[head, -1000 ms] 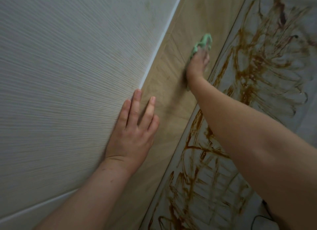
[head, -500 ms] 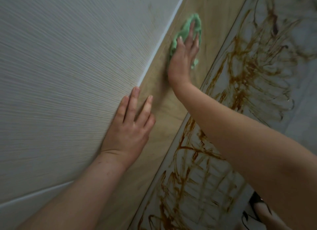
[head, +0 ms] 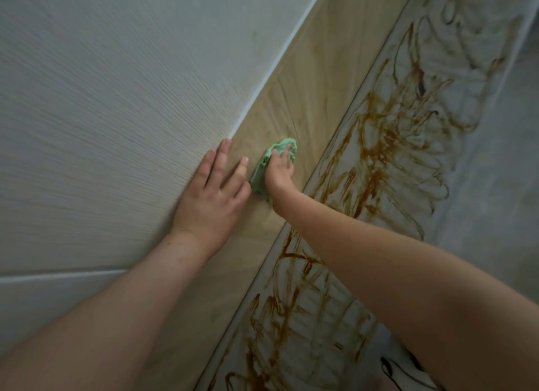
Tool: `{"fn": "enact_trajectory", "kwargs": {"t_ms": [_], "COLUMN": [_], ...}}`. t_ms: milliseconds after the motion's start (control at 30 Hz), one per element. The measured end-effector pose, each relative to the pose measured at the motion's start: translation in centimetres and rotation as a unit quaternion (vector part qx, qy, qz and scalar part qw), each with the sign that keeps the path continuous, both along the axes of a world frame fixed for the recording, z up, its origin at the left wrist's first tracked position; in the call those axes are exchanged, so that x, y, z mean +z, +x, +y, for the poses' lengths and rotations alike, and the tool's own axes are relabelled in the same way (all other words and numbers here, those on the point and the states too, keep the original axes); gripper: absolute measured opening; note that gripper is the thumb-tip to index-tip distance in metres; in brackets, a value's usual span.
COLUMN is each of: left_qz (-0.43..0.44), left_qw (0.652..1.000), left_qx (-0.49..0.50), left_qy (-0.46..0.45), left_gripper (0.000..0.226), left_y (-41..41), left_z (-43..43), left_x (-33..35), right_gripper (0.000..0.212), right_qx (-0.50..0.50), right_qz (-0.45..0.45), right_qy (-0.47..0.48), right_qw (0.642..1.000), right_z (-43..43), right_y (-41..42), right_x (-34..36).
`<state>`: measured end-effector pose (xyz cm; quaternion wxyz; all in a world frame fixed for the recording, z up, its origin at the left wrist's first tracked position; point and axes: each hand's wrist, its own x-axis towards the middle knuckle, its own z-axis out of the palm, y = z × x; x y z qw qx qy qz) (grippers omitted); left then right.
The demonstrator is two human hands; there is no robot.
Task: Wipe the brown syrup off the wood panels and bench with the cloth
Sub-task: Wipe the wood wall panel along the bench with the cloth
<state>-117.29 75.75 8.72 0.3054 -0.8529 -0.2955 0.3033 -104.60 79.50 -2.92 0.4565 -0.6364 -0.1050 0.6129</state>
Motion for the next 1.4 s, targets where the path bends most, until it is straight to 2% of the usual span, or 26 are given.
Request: {"fn": "enact_trajectory", "kwargs": {"t_ms": [133, 367, 433, 467, 567, 733, 900, 1033, 1133, 1167, 1233, 1300, 1367, 1400], "left_qz": [-0.021, -0.068, -0.055, -0.047, -0.02, -0.087, -0.119, -0.131, -0.127, -0.123, -0.118, -0.116, -0.102, -0.095], "left_qw": [0.999, 0.997, 0.997, 0.998, 0.998, 0.992, 0.989, 0.988, 0.988, 0.988, 0.989, 0.99, 0.992, 0.993], "left_qx": [0.03, -0.036, -0.047, -0.051, -0.057, -0.088, -0.082, -0.08, -0.084, -0.083, -0.081, -0.074, -0.065, -0.062], "left_qy": [-0.005, -0.024, -0.013, -0.008, 0.006, -0.031, -0.031, -0.033, -0.028, -0.027, -0.029, -0.029, -0.031, -0.034], "left_gripper": [0.065, 0.059, 0.06, 0.06, 0.06, 0.033, 0.014, 0.014, 0.013, 0.012, 0.012, 0.01, 0.008, 0.008], "left_y": [2.1, 11.1, 13.7, 14.6, 15.9, 15.0, 15.0, 14.7, 14.3, 14.3, 14.4, 14.6, 14.9, 15.0], "left_z": [-0.1, 6.0, 8.1, 8.9, 11.7, 12.7, 12.6, 12.5, 12.6, 12.7, 12.9, 12.7, 12.6, 12.5], "left_x": [0.5, 0.2, -0.5, -0.6, -1.2, -1.7, -2.3, -2.4, -2.4, -2.4, -2.2, -2.0, -1.7, -1.7], "right_gripper": [0.058, 0.056, 0.057, 0.053, 0.052, 0.051, 0.052, 0.07, 0.096, 0.095, 0.077, 0.068, 0.079, 0.095], "right_qx": [0.021, -0.044, -0.043, -0.047, -0.073, -0.115, -0.19, -0.22, -0.2, -0.195, -0.187, -0.179, -0.188, -0.169], "right_qz": [-0.021, 0.007, -0.05, -0.04, -0.058, -0.02, 0.009, 0.068, 0.088, 0.091, 0.106, 0.154, 0.198, 0.233], "right_qy": [0.021, 0.126, 0.153, 0.146, 0.121, 0.026, -0.069, -0.136, -0.192, -0.208, -0.236, -0.274, -0.286, -0.284], "right_qw": [0.999, 0.991, 0.986, 0.987, 0.988, 0.993, 0.979, 0.964, 0.957, 0.954, 0.948, 0.932, 0.918, 0.914], "right_z": [0.6, 4.0, 5.5, 6.1, 7.7, 9.4, 11.3, 11.8, 11.5, 11.0, 9.2, 6.6, 4.3, 3.9], "right_y": [0.9, 6.1, 7.0, 7.4, 8.7, 8.6, 8.3, 8.5, 7.8, 7.3, 4.9, 1.5, -1.5, -1.9], "right_x": [-0.6, -2.7, -4.2, -4.7, -6.7, -13.1, -21.3, -27.3, -28.9, -28.5, -28.0, -27.4, -27.9, -28.9]}}
